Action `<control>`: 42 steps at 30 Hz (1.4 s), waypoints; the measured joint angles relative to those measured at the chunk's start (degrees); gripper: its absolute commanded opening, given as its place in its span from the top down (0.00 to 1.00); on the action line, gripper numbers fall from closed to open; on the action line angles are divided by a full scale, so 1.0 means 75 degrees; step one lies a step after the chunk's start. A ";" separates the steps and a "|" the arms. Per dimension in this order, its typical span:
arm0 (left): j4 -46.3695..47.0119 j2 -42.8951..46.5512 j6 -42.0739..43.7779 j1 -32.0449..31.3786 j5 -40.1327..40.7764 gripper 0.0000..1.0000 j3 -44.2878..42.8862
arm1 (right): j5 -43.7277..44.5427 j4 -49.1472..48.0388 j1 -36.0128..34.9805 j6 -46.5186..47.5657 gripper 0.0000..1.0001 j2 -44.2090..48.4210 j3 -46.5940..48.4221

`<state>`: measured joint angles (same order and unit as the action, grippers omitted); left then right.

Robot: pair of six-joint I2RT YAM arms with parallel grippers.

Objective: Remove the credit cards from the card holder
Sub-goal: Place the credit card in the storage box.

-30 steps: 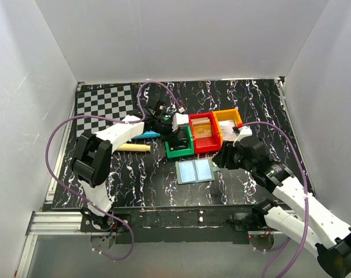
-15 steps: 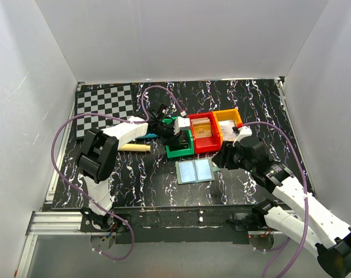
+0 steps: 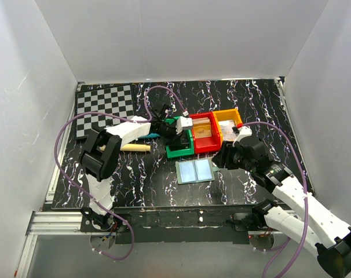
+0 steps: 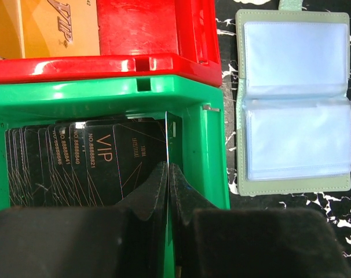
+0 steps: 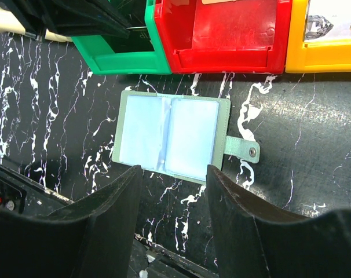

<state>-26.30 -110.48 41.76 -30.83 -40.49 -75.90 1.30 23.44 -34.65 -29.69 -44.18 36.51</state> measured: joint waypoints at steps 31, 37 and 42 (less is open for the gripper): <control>-0.0082 -0.0460 -0.0411 0.0000 0.0778 1.00 -0.0638 | 0.0026 0.0003 0.0000 0.0017 0.43 0.0000 0.0000; -0.0038 -0.0458 -0.0431 0.0029 0.0857 0.91 -0.0612 | 0.0029 0.0003 0.0000 0.0017 0.43 0.0000 0.0000; -0.0026 -0.0458 -0.0437 0.0067 0.1032 0.83 -0.0580 | 0.0029 0.0003 0.0000 0.0017 0.42 0.0000 0.0000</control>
<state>-26.50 -113.91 38.48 -30.33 -32.75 -80.25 1.52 23.46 -34.65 -29.56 -44.18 36.51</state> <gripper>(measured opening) 0.114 0.577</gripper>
